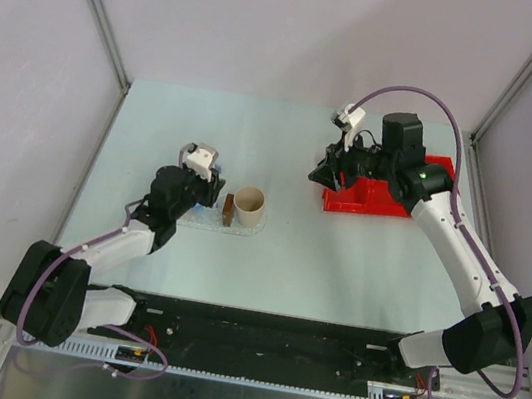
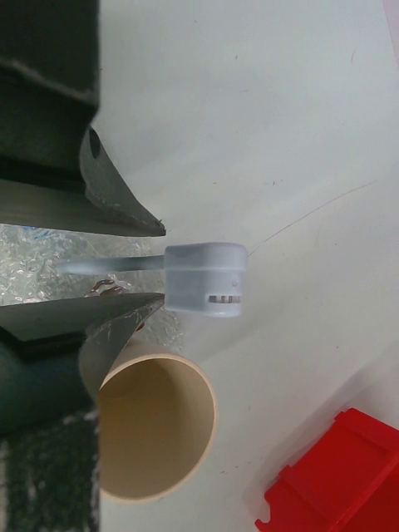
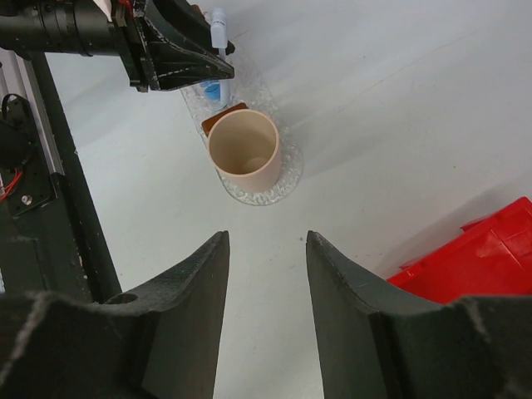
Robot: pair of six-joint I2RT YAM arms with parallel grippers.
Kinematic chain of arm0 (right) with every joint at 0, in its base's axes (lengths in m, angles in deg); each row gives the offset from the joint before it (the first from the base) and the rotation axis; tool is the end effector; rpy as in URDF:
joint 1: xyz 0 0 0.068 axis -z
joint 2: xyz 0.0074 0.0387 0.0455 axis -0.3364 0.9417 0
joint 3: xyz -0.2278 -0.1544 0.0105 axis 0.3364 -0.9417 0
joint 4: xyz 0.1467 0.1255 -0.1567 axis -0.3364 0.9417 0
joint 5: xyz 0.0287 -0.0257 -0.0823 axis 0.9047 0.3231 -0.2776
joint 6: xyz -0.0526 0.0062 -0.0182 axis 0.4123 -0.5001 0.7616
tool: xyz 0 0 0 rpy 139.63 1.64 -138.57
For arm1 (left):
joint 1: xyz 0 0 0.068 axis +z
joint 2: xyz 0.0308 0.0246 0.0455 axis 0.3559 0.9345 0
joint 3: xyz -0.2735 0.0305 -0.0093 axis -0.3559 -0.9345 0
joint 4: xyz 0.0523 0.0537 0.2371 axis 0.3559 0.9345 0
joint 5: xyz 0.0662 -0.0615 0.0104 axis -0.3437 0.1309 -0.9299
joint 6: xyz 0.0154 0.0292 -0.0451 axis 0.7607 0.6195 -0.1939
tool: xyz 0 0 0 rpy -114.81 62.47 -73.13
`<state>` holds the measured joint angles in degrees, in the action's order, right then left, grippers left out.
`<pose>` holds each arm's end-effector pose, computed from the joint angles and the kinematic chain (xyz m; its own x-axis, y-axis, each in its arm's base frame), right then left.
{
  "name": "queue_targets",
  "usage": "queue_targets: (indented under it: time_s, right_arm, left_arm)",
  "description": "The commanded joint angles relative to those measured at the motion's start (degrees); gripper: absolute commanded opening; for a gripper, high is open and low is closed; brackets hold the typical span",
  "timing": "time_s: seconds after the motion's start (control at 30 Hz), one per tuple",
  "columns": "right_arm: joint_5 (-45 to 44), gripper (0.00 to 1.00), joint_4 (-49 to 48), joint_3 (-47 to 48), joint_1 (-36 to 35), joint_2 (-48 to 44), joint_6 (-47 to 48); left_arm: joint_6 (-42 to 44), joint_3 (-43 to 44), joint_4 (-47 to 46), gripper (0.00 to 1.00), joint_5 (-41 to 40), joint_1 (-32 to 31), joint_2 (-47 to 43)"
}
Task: Prepare toiletry sets of a toothbrush and toothpaste on the tray
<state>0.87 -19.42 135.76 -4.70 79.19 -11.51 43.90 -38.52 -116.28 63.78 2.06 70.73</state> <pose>0.2639 0.1460 0.3891 -0.2095 -0.3373 -0.9178 -0.9088 0.4136 0.0554 0.2318 -0.0828 0.2274 -0.2378 0.0810 -0.9679 0.4100 0.9117 -0.0244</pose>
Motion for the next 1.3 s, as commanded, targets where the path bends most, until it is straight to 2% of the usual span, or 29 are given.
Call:
queue_targets:
  time_s: [0.0,1.27]
  right_arm:
    - [0.9,0.47,-0.9,0.2,0.1,0.2,0.4]
    - [1.0,0.47,-0.7,0.2,0.1,0.5,0.6]
  left_arm:
    - [1.3,2.9,-1.3,0.38,-0.6,-0.2,-2.2]
    - [1.5,3.6,0.8,0.55,-0.2,-0.2,-8.8]
